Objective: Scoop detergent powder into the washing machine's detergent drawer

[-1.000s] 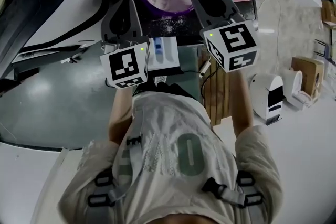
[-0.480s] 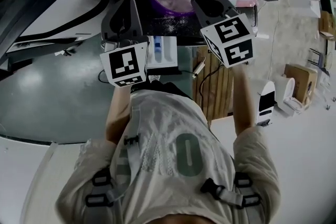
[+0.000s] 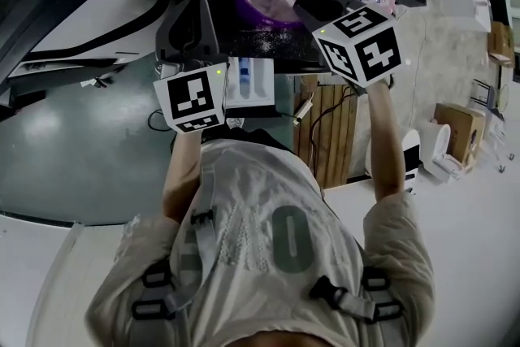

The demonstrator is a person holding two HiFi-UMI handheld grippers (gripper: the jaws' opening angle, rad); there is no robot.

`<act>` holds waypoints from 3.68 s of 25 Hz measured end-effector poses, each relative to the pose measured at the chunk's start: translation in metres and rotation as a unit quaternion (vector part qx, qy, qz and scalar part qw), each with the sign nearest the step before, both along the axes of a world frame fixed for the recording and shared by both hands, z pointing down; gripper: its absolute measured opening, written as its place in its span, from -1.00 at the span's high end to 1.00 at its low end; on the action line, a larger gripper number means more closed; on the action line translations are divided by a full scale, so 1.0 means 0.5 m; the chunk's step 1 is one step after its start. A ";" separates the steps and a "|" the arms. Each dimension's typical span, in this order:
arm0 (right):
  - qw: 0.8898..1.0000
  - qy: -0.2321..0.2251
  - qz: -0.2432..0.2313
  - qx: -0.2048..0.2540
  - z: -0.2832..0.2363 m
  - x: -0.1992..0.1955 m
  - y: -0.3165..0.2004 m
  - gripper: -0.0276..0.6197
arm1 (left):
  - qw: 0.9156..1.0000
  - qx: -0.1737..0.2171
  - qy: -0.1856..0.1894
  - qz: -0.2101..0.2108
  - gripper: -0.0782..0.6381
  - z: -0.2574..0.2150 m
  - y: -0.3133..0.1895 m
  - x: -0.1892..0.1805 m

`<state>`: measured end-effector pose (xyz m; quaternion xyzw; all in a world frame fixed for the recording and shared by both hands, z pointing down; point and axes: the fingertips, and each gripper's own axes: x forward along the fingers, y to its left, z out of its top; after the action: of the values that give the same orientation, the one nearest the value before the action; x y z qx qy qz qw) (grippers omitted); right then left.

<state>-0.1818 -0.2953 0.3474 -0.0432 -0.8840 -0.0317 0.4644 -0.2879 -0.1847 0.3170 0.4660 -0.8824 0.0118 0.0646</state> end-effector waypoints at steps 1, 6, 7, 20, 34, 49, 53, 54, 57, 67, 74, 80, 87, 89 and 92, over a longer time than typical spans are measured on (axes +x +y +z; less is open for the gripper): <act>1.000 0.003 0.004 -0.010 0.001 0.000 0.003 0.88 | 1.000 0.001 0.001 -0.001 0.73 0.000 0.003 -0.001; 0.997 0.010 0.028 -0.066 0.006 -0.004 0.015 0.88 | 1.000 0.003 0.002 -0.005 0.73 0.003 0.017 -0.004; 0.997 0.009 0.034 -0.073 0.007 -0.005 0.014 0.88 | 1.000 0.004 0.002 -0.006 0.73 0.003 0.019 -0.006; 0.958 -0.051 0.145 -0.240 -0.018 -0.012 0.002 0.88 | 1.000 0.017 -0.008 -0.006 0.73 -0.012 0.022 -0.013; 0.787 -0.248 0.299 -0.479 -0.064 0.029 -0.016 0.88 | 0.999 0.018 -0.051 0.007 0.73 -0.079 0.018 0.018; 0.486 -0.477 0.455 -0.574 -0.056 0.139 -0.041 0.88 | 0.995 0.024 -0.080 0.045 0.73 -0.084 0.000 0.098; 0.454 -0.503 0.473 -0.562 -0.058 0.156 -0.022 0.88 | 0.996 0.021 -0.066 0.052 0.73 -0.073 0.009 0.103; 0.451 -0.507 0.473 -0.562 -0.061 0.158 -0.018 0.88 | 0.996 0.024 -0.065 0.053 0.73 -0.076 0.009 0.102; 0.443 -0.514 0.471 -0.564 -0.064 0.170 -0.002 0.88 | 0.996 0.027 -0.068 0.052 0.73 -0.079 0.016 0.104; 0.440 -0.515 0.467 -0.569 -0.055 0.229 0.067 0.88 | 0.997 0.021 -0.064 0.047 0.73 -0.059 0.076 0.149; 0.447 -0.501 0.461 -0.580 -0.017 0.278 0.143 0.88 | 0.997 0.012 -0.062 0.035 0.73 -0.041 0.137 0.178; 0.466 -0.484 0.450 -0.589 0.035 0.296 0.215 0.88 | 0.998 0.006 -0.056 0.023 0.73 -0.020 0.194 0.199; 0.471 -0.468 0.446 -0.600 0.101 0.301 0.279 0.88 | 0.999 -0.006 -0.050 0.012 0.73 0.014 0.254 0.214; 0.468 -0.466 0.443 -0.606 0.112 0.296 0.294 0.88 | 0.999 -0.011 -0.049 0.009 0.73 0.025 0.267 0.216; 0.462 -0.464 0.443 -0.612 0.126 0.290 0.317 0.88 | 0.999 -0.020 -0.044 0.004 0.73 0.042 0.287 0.218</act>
<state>-0.0369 -0.1370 0.4106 0.1019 -0.6628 0.7121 -0.2079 -0.1789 -0.0413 0.3381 0.4674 -0.8819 0.0501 0.0354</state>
